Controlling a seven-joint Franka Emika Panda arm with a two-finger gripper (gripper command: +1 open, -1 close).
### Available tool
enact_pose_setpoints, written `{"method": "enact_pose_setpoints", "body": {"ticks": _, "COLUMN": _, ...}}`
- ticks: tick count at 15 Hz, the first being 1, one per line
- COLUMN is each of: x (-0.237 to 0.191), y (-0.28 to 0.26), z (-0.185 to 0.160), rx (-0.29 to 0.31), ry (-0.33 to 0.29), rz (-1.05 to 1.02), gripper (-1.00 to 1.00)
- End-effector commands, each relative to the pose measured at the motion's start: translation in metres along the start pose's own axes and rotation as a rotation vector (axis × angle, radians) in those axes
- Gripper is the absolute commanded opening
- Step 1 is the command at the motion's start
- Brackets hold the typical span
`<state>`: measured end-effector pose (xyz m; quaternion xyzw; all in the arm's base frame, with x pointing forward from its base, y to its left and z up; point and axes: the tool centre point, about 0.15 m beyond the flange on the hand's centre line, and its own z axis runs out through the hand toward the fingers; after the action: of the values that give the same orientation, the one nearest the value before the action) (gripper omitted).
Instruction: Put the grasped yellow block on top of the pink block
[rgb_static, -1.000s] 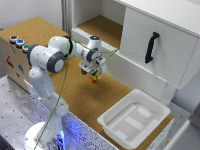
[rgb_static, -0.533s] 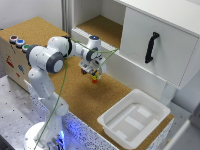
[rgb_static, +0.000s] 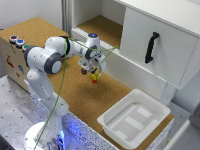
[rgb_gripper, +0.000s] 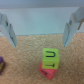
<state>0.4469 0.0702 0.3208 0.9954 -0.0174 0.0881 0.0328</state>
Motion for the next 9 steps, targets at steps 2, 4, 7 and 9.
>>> {"method": "enact_pose_setpoints", "body": {"ticks": 2, "x": -0.007, "y": -0.072, "z": -0.013, "rx": -0.003, "ry": -0.007, "rz": -0.076, "gripper": 1.0}}
{"method": "enact_pose_setpoints", "body": {"ticks": 4, "x": -0.004, "y": -0.086, "z": -0.003, "rx": 0.0, "ry": -0.008, "rz": -0.085, "gripper": 1.0}}
{"method": "enact_pose_setpoints", "body": {"ticks": 7, "x": 0.002, "y": -0.101, "z": 0.016, "rx": 0.025, "ry": -0.019, "rz": -0.085, "gripper": 1.0}}
{"method": "enact_pose_setpoints", "body": {"ticks": 9, "x": 0.007, "y": -0.104, "z": 0.03, "rx": 0.016, "ry": -0.022, "rz": -0.074, "gripper": -1.0}}
